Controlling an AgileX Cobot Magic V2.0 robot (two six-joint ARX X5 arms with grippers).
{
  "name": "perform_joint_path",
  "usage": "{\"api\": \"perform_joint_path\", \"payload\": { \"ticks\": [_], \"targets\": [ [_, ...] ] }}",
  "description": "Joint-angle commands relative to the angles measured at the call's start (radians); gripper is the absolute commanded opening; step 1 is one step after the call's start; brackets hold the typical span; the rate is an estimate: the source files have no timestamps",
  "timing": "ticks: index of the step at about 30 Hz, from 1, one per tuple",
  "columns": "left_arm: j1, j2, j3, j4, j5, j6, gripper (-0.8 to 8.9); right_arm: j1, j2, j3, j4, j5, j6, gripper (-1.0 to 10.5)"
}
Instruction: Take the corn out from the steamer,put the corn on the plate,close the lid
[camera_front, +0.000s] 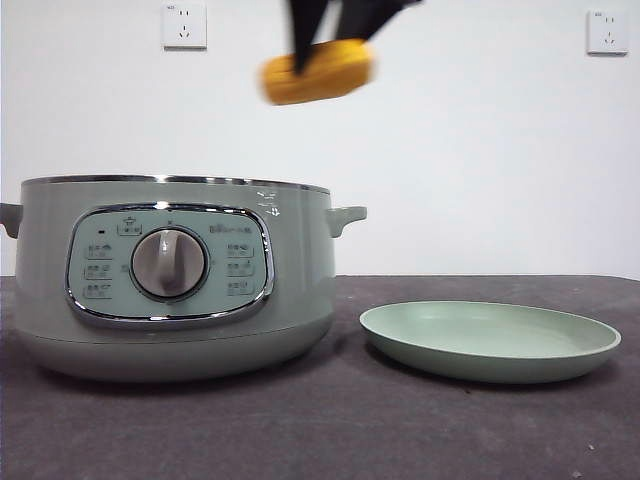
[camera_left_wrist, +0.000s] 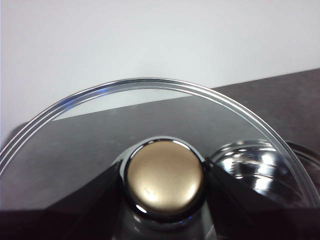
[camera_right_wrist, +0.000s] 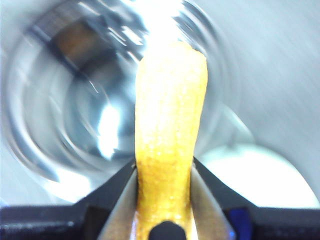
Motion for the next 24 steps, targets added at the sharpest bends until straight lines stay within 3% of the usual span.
{"api": "perform_joint_path", "payload": {
  "ticks": [1, 5, 11, 14, 24],
  "targets": [
    [0.0, 0.033, 0.019, 0.091, 0.058, 0.0, -0.08, -0.042, -0.026, -0.006, -0.09, 0.046, -0.006, -0.1],
    [0.0, 0.098, 0.019, 0.143, 0.136, -0.023, -0.08, -0.126, -0.034, -0.01, -0.198, 0.074, 0.024, -0.1],
    [-0.001, 0.2, 0.019, 0.186, 0.255, -0.059, -0.08, -0.226, -0.041, -0.127, -0.198, 0.077, 0.053, -0.1],
    [-0.006, 0.239, 0.019, 0.189, 0.264, -0.071, -0.08, -0.257, -0.052, -0.224, -0.176, 0.083, 0.054, -0.1],
    [-0.008, 0.32, 0.019, 0.215, 0.282, -0.071, -0.08, -0.278, -0.122, -0.601, 0.18, 0.081, 0.066, -0.1]
  ]
}}
